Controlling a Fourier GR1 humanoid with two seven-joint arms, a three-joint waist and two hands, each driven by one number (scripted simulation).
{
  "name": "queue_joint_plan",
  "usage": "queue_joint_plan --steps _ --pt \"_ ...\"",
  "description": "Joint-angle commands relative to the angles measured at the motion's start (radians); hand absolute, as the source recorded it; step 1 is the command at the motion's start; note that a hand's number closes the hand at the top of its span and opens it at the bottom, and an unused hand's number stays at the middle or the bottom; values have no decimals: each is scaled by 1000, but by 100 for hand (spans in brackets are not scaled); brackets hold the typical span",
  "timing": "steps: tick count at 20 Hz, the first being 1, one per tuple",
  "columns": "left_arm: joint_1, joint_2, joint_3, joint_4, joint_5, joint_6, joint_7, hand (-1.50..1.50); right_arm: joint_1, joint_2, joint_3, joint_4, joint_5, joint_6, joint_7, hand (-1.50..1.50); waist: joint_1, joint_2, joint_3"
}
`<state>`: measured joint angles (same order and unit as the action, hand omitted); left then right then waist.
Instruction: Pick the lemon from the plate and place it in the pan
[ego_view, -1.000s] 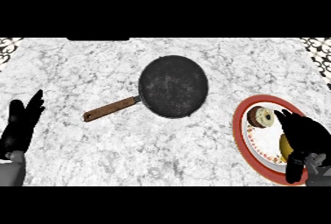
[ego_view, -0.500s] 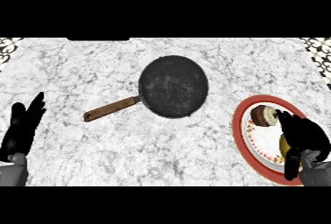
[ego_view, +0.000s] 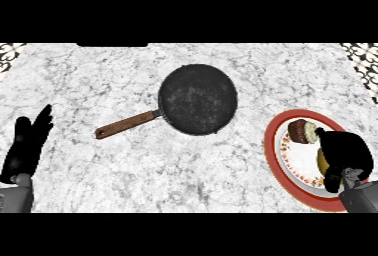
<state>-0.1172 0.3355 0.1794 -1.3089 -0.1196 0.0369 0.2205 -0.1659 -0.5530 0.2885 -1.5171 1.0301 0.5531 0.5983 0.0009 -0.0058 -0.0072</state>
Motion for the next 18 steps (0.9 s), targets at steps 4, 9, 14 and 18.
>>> queue_joint_plan --steps 4,9,14,18 --pt "-17 1 31 88 -13 -20 -66 0 1 23 -37 -23 55 23 -70 150 -2 6 7" --pt "28 8 35 -36 3 -18 35 0 133 208 -53 -194 38 -36 154 150 -22 -3 6" --pt "52 -14 44 -34 -2 17 32 0 299 492 -8 -337 83 -244 398 150 -67 -18 6" --pt "17 7 49 -12 3 -3 32 0 304 519 171 -571 297 -329 499 150 -48 -13 3"
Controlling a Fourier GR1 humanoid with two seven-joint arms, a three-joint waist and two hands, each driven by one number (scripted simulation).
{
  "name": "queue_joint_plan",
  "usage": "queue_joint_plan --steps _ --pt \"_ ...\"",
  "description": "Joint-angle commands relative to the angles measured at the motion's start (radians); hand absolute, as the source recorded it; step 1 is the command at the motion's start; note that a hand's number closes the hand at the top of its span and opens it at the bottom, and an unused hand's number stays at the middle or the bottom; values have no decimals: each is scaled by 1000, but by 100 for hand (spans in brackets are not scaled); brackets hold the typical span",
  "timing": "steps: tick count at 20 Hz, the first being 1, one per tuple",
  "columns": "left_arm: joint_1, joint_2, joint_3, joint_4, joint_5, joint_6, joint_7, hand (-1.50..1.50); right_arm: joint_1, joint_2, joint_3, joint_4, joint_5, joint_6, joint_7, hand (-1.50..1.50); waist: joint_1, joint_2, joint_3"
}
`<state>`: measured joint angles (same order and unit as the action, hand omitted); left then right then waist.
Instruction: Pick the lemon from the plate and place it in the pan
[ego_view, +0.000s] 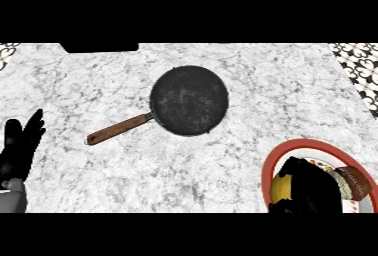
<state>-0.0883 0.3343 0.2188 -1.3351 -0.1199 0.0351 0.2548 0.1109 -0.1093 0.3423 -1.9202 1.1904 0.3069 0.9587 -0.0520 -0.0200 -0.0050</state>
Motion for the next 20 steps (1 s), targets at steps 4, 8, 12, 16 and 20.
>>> queue_joint_plan --steps 4,8,12,16,20 --pt "-13 7 3 10 5 -13 -5 0 -1 77 268 -279 359 -176 139 150 20 2 2" --pt "12 -24 -33 -6 -23 -2 -35 0 -100 107 418 -307 481 -78 275 150 50 15 3" --pt "-60 -45 -49 48 -45 15 -26 0 -260 108 432 -144 408 -130 403 150 55 21 4" --pt "-67 -14 -41 -27 -15 -26 36 0 -413 109 255 -22 287 -255 385 150 75 25 5" --pt "-37 10 -16 9 -11 -41 -19 0 -493 109 190 115 228 -380 386 150 89 28 5"
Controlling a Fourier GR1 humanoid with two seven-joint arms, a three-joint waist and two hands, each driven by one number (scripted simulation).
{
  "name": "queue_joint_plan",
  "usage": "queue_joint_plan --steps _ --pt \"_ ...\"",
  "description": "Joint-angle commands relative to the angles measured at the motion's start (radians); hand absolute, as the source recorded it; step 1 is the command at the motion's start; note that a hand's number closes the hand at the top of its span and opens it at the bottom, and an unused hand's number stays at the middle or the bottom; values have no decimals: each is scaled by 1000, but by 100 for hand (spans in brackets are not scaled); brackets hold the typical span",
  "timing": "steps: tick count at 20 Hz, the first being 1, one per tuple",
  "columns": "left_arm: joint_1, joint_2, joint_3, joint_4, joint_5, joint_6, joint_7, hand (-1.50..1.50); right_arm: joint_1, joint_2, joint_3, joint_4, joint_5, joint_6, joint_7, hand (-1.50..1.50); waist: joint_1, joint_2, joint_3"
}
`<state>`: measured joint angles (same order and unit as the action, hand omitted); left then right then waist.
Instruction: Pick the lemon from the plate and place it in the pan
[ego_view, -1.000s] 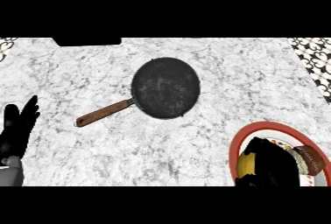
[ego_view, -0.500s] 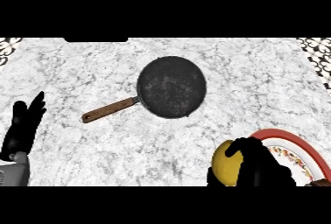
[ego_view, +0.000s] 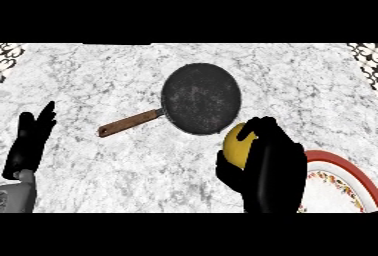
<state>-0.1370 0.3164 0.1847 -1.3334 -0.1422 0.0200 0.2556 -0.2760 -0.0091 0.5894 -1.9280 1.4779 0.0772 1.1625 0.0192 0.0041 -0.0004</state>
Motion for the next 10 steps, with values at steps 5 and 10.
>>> queue_joint_plan --steps 5,10 --pt "-8 -29 -25 -10 -23 21 14 0 -210 9 -173 294 -193 -281 111 150 17 5 1" --pt "-34 8 7 29 4 -16 -24 0 -344 9 -342 570 -295 -399 -11 150 29 15 1"
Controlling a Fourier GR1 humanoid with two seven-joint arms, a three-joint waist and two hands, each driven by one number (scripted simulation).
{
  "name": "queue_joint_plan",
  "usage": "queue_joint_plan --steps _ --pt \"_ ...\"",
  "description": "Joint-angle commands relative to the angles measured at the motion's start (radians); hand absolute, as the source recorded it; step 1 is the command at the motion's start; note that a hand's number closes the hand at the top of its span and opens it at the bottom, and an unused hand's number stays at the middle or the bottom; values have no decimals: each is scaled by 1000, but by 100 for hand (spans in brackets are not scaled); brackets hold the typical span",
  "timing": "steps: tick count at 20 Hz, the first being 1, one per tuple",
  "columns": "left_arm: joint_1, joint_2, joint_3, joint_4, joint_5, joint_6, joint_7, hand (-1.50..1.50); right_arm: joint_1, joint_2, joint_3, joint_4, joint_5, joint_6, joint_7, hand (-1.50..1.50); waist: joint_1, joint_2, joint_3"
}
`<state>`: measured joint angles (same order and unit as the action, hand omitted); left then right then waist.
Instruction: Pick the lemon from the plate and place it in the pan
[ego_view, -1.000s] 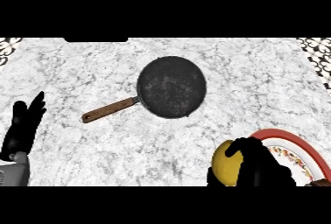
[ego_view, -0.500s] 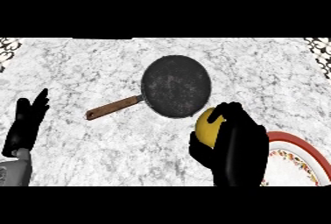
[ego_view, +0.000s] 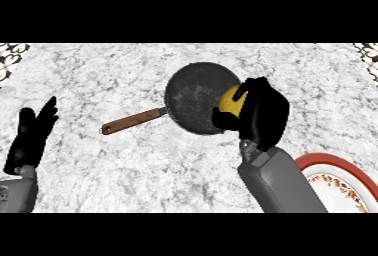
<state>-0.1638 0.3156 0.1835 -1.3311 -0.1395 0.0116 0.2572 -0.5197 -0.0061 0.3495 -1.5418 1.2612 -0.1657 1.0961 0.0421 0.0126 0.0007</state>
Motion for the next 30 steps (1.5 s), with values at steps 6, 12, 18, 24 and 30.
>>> queue_joint_plan --steps 6,12,18,24,30 --pt "-11 17 7 29 2 -24 -32 0 -244 6 -155 531 -195 -347 -39 150 18 5 0" --pt "-45 -21 -34 11 -24 -1 18 0 -295 6 -240 786 -374 -552 -273 150 41 17 3" --pt "-68 -16 -31 38 -21 -11 -11 0 -337 6 -266 903 -609 -651 -426 -150 68 27 4" --pt "-82 -20 -28 61 -29 0 -31 0 -388 6 -311 1006 -721 -712 -617 -150 62 31 3" --pt "-70 -32 -49 17 -23 -18 -7 0 -414 6 -326 1020 -800 -890 -748 -150 88 24 4"
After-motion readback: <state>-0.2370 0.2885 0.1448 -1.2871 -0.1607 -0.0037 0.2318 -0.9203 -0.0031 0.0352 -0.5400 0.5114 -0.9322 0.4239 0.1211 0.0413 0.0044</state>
